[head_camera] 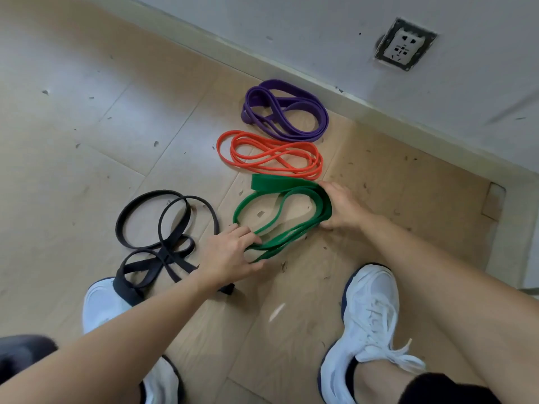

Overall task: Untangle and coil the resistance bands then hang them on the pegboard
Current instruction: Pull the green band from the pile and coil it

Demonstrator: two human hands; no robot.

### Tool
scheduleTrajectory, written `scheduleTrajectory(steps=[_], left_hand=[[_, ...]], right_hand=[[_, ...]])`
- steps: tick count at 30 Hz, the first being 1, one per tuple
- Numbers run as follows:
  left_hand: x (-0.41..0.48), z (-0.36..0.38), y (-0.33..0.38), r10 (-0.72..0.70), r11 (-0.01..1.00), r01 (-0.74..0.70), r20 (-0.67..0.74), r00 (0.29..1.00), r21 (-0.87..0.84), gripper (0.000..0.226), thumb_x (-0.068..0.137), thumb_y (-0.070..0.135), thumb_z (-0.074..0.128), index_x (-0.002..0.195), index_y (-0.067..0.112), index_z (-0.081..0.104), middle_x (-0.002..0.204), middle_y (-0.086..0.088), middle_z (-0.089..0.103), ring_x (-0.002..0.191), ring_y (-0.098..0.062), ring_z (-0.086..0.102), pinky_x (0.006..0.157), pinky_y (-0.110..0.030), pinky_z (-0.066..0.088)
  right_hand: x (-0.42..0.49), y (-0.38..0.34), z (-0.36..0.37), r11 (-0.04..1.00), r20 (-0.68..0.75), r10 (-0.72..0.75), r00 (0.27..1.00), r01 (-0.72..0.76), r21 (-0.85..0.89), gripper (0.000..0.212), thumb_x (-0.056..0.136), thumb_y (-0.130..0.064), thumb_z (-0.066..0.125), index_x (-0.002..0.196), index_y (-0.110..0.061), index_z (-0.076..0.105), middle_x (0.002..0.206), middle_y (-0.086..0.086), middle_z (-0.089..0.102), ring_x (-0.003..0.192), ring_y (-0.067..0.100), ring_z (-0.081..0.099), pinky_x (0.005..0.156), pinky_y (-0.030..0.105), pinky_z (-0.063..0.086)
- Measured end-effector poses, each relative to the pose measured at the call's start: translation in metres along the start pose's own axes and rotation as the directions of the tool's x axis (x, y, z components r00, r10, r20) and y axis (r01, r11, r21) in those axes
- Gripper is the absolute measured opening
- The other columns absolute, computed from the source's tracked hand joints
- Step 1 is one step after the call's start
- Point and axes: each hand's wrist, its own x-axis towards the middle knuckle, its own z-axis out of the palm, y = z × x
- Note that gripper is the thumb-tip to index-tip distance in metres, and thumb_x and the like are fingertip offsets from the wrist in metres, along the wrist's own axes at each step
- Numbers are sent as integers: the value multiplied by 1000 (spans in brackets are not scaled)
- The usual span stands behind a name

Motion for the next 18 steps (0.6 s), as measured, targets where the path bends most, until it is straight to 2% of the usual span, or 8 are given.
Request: scheduleTrajectory(steps=[2,4,6,9,12,14,16,18], left_hand=[[2,1,-1,-82,996,80,81,993,25,57,75,66,73,120,30,66,112,9,62,102,-15,58,61,-24,39],[3,2,0,-174,984,169,121,977,53,75,75,69,72,136,30,51,129,5,51,116,-17,50,68,-26,42],[6,1,3,-250,968,245,136,959,52,94,71,70,74,146,29,37,140,1,40,126,-19,42,78,-29,47],[9,-3,-2,-244,969,231,179,953,90,114,59,74,77,151,29,28,151,-5,26,131,-25,34,97,-37,48],[11,-5,-17,-179,976,144,220,959,166,106,56,76,72,145,27,38,158,-8,21,134,-33,30,107,-44,45],[13,-7,-27,-153,979,118,215,964,167,91,63,77,66,136,25,52,157,-5,27,132,-32,38,105,-43,45],[15,-8,-37,-100,994,91,176,979,56,75,72,71,68,126,20,65,151,-3,39,123,-27,51,97,-39,50],[17,-10,-42,-5,997,16,132,991,-81,57,77,58,74,118,18,71,142,-4,49,117,-21,56,92,-39,54]], right_hand=[[-5,-3,-1,1000,-1,-4,1000,4,14,121,48,-64,64,156,-24,27,146,7,43,137,32,41,114,46,39],[-12,-6,0,999,-19,-52,998,52,4,114,61,-51,78,158,-31,22,153,6,33,140,31,35,116,48,36],[-17,-9,1,986,-56,-146,988,141,-83,95,71,-37,84,152,-36,35,157,7,28,141,33,33,116,48,36],[-23,-9,2,960,-50,-225,973,213,-179,51,76,-34,85,122,-24,65,161,10,25,141,35,32,113,47,40],[-26,-1,3,954,-46,-240,970,227,-196,31,77,-35,85,99,-18,72,163,8,26,141,33,35,112,46,42],[-26,1,3,959,-61,-230,971,216,-181,26,77,-35,85,89,-16,72,163,7,30,141,32,38,113,45,41],[-25,-2,4,971,-79,-201,976,188,-151,22,78,-33,85,82,-16,72,162,5,34,142,29,39,115,42,39],[-24,-3,5,979,-94,-171,981,158,-129,20,79,-33,84,78,-18,71,161,2,36,144,26,39,116,38,38]])
